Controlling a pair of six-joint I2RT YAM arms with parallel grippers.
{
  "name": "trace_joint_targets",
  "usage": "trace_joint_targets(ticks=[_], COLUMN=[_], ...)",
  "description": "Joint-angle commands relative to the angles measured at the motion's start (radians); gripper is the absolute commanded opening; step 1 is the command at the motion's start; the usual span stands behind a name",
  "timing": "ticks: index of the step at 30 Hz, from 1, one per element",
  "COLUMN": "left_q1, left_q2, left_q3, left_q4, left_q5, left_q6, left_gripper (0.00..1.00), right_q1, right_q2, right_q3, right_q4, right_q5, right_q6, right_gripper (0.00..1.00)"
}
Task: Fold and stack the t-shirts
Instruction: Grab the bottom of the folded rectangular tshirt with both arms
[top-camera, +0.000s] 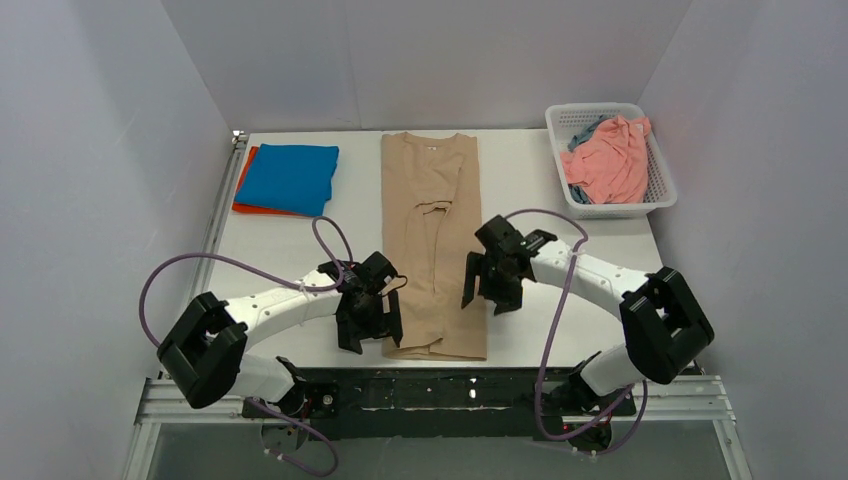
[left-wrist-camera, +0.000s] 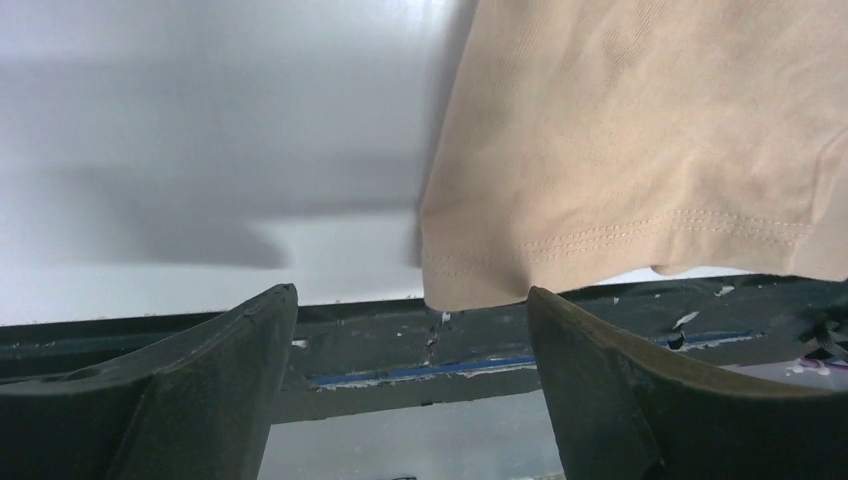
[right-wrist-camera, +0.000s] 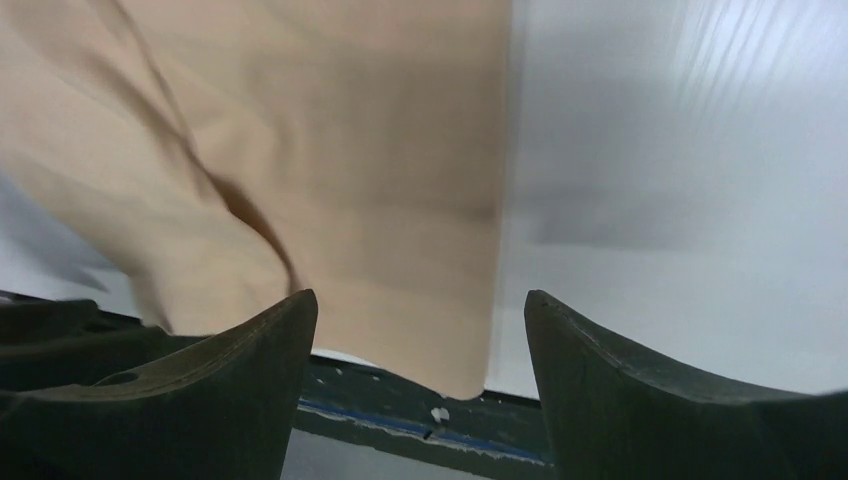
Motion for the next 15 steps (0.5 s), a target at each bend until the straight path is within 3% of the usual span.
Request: trace_joint_targets(ticks=[1, 3, 10, 15], left_q1=[-0.033, -0.033, -0.034, -0.034], left_q2=[0.066, 0.097, 0.145, 0.154], left_q3=[0.028, 0.027, -0.003, -0.047], left_q4=[-0.058, -0.044, -0.003, 0.018], left_q5=[-0.070, -0.079, -0.077, -0.049], left_q6=[0.008, 0.007, 0.029, 0.034], left_gripper=[0.81, 0.77, 0.45, 0.16], right_q1=[0.083, 0.113, 0.188, 0.226], right_q2=[-0.091, -0.123, -0.160, -0.193], right_q3=[-0.163, -0.214, -0.273, -0.322], right_q4=[0.107, 0.138, 0.095, 0.096], right_q5=[-0.079, -0.107, -0.137, -0.177], right_q6=[0.177, 0.207, 0.232, 0.267], right_gripper=[0.82, 0.79, 0.75, 0.72])
